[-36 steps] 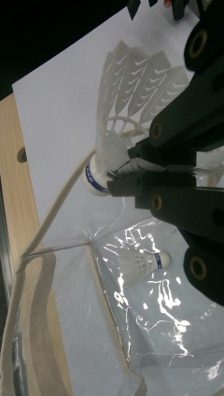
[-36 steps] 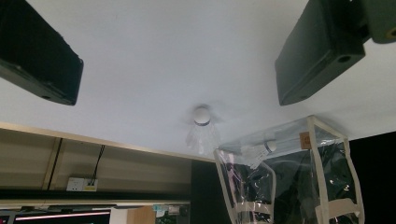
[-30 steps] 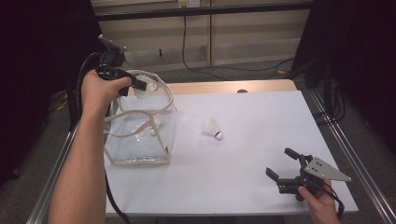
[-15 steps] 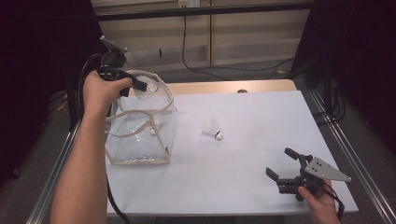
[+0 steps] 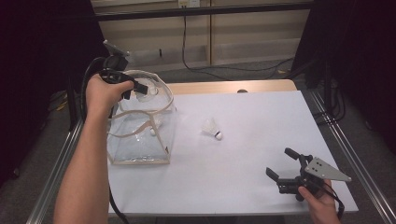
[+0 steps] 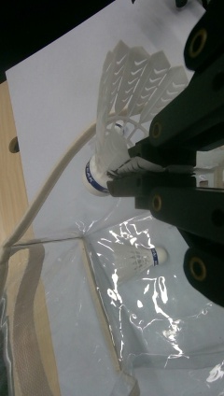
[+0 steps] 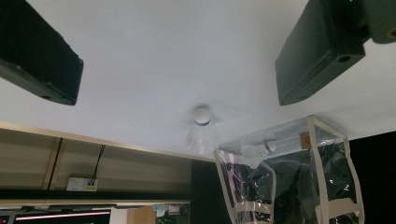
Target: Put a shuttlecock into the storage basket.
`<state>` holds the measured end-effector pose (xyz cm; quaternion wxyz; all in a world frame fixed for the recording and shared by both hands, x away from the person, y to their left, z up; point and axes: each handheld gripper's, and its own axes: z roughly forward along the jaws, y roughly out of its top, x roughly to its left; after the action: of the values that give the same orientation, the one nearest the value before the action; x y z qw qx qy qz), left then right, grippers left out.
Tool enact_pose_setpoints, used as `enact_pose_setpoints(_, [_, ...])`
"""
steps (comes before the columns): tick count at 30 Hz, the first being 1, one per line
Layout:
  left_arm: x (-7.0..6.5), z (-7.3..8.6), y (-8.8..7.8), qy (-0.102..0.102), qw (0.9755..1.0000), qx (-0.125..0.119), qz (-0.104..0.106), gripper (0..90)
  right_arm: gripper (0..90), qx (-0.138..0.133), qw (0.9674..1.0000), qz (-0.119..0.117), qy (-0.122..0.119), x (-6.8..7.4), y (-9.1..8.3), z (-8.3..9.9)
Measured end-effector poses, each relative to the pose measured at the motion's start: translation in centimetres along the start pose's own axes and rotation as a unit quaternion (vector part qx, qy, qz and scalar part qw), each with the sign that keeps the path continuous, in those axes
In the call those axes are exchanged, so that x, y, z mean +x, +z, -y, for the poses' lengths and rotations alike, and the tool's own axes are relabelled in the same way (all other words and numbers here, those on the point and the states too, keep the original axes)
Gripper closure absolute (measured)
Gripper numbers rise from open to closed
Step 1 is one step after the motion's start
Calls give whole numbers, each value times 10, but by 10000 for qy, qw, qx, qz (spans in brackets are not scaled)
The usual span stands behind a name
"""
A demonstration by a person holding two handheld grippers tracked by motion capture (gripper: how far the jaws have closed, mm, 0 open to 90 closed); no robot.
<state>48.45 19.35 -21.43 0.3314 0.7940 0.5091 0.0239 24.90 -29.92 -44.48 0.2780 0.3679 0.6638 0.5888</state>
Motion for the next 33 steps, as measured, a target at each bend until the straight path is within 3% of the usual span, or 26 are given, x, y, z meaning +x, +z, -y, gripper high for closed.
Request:
enact_pose_setpoints(23, [13, 6, 8, -133, 9998, 51, -126, 886, 6, -12, 10000, 1, 28, 0, 0, 0])
enact_pose_setpoints(33, [27, 9, 9, -229, 9994, 83, -237, 885, 6, 3, 10000, 5, 3, 0, 0, 0])
